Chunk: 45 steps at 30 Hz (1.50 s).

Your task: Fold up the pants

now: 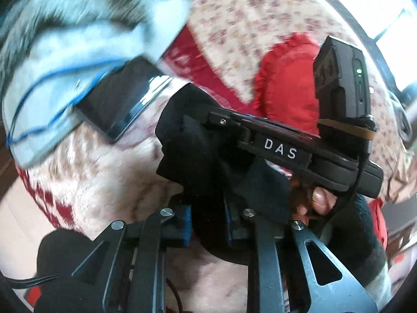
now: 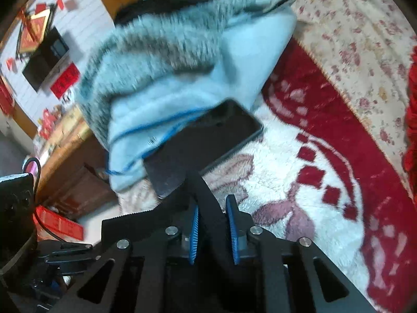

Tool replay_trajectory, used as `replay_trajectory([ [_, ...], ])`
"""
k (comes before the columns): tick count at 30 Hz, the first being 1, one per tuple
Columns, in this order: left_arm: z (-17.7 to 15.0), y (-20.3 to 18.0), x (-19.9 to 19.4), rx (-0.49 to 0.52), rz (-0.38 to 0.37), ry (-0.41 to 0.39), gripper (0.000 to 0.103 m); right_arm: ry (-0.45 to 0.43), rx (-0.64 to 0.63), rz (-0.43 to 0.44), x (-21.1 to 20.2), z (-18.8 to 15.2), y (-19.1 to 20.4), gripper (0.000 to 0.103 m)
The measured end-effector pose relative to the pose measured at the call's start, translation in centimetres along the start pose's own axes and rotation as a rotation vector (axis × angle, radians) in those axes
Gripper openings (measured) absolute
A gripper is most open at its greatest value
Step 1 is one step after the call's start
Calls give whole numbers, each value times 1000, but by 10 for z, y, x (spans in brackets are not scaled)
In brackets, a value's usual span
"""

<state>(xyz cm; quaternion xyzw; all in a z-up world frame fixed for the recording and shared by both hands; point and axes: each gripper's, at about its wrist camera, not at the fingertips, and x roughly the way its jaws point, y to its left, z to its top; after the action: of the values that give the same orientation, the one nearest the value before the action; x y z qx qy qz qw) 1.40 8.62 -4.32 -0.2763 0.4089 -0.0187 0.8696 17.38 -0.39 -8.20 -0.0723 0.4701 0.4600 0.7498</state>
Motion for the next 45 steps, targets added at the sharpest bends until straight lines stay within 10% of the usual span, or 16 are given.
replay_trajectory([
  [10,-32,-113,-26,347,-162,-13,16,-295,147,-39,-150,-44,-15,13],
  [20,-113,-165,59,566,-194,275,11,-370,582,-254,-229,-194,-79,15],
  [27,-101,-167,18,625,-188,220,12,-412,655,-156,-235,-222,-71,41],
  [33,-55,-149,5,600,-122,118,60,-343,636,-123,-202,-214,-58,45],
  [45,-20,-101,94,456,7,179,60,-280,690,-149,-171,-201,-69,48],
])
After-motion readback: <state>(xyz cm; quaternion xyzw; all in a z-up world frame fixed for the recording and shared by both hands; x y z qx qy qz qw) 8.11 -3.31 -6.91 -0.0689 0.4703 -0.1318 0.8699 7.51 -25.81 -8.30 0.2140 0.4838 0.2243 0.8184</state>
